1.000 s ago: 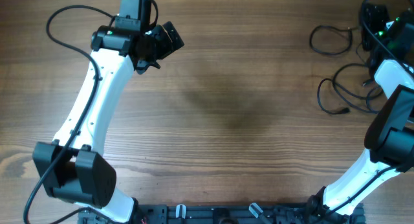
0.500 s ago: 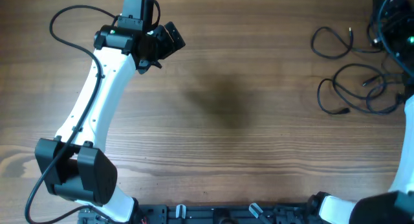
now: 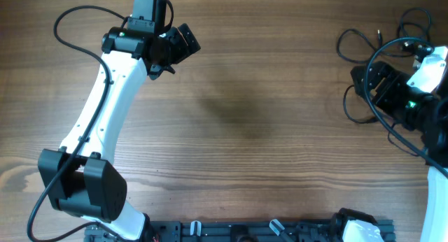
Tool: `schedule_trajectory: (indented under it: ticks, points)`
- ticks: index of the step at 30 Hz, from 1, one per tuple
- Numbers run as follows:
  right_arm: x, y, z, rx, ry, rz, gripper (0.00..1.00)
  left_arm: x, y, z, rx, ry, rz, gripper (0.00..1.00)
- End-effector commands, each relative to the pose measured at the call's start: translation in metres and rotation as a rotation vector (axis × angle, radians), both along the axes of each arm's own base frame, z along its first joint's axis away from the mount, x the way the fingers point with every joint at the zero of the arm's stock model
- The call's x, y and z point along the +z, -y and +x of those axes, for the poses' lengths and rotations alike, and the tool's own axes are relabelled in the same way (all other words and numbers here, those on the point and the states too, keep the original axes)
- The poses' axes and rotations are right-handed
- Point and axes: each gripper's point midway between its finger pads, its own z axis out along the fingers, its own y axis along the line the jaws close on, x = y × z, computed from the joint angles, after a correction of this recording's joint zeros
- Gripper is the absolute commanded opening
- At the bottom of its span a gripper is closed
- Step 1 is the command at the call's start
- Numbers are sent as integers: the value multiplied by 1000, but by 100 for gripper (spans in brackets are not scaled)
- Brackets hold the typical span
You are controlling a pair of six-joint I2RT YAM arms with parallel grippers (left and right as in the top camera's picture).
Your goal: Untangle cables
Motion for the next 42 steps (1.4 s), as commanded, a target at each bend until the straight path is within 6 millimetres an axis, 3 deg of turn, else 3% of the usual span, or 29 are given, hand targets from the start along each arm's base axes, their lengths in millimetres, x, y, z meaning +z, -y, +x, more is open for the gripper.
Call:
schedule_trajectory:
  ticks: [1, 6, 10, 14, 18, 23, 26, 30, 34, 36, 42]
  points:
    - [-5, 3, 2, -13, -18, -10, 100, -3, 2, -1, 2, -13, -10, 100]
    - [-4, 0, 10, 9, 41, -10, 100, -3, 2, -1, 2, -13, -10, 100]
    - [10, -33, 31, 86, 451, -143, 100, -3, 2, -1, 2, -13, -10, 100]
    - [0, -44, 8, 54, 697, -190, 100, -3, 2, -1, 2, -13, -10, 100]
    - [-27, -41, -24, 20, 836, -197, 100, -3, 2, -1, 2, -13, -10, 100]
    - [-52, -29, -42, -65, 885, -221, 100, -3, 2, -1, 2, -13, -10, 100]
    - [-71, -28, -43, -80, 906, -199, 100, -3, 2, -1, 2, -13, -10, 99]
    - [-82, -28, -44, -92, 951, -185, 100, -3, 2, -1, 2, -13, -10, 100]
    - [-99, -24, -43, -108, 882, -180, 100, -3, 2, -1, 2, -13, -10, 100]
    - [-124, -25, -42, -93, 780, -186, 100, -3, 2, -1, 2, -13, -10, 100]
    - [-127, -29, -41, -62, 773, -203, 100, -3, 2, -1, 2, -13, -10, 100]
